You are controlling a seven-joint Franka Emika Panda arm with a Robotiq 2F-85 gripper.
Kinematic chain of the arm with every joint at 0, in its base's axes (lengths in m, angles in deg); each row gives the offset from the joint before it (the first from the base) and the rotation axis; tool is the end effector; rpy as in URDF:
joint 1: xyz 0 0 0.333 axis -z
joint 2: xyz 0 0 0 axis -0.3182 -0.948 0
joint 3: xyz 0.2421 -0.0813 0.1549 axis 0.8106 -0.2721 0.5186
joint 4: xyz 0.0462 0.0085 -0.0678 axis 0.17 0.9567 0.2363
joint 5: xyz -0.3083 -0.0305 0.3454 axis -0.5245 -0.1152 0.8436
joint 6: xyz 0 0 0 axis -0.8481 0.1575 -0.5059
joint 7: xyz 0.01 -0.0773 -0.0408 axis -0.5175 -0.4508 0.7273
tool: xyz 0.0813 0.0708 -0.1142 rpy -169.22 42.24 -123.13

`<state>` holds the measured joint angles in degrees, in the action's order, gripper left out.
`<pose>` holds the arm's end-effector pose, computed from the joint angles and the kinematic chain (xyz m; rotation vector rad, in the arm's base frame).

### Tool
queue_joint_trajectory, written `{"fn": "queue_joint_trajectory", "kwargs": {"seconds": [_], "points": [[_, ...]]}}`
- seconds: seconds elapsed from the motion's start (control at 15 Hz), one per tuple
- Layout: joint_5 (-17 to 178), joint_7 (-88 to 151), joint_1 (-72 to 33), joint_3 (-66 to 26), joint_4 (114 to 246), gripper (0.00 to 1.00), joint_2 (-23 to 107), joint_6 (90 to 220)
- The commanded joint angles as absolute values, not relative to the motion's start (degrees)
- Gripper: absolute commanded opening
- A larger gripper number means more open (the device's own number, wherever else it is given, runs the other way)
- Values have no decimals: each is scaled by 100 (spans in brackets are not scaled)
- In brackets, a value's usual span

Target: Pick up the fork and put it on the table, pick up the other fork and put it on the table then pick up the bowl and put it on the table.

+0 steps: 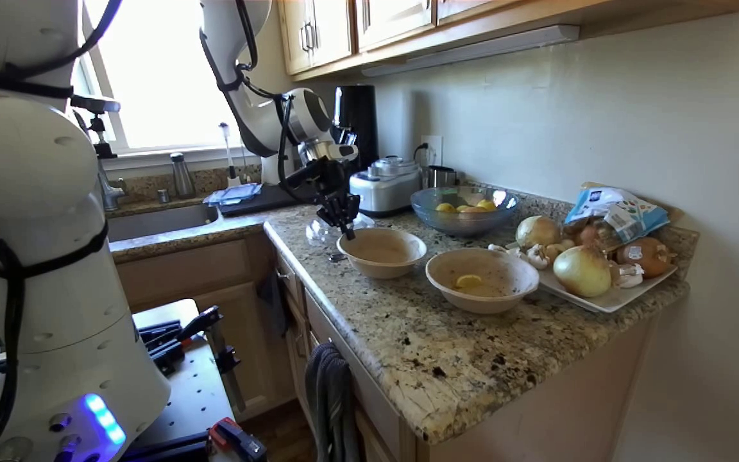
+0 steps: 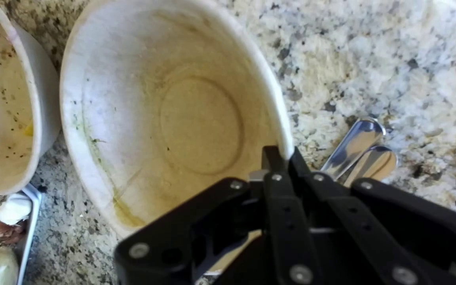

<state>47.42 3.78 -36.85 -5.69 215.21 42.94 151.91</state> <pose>0.5063 0.2445 0.1154 2.6660 0.5526 0.0384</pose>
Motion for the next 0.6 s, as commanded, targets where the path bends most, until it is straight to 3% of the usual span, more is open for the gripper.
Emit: {"fn": "queue_joint_trajectory", "kwargs": {"seconds": [0.0, 0.27, 0.33, 0.4, 0.53], "points": [[4858, 537, -3785, -570, 21629, 6, 4384, 15079], [4913, 637, -3723, -605, 21626, 7, 4273, 15196], [4979, 666, -3699, -606, 21625, 32, 4259, 15228], [5060, 718, -3673, -603, 21644, 32, 4279, 15303], [5217, 798, -3672, -623, 21665, 43, 4342, 15323]]}}
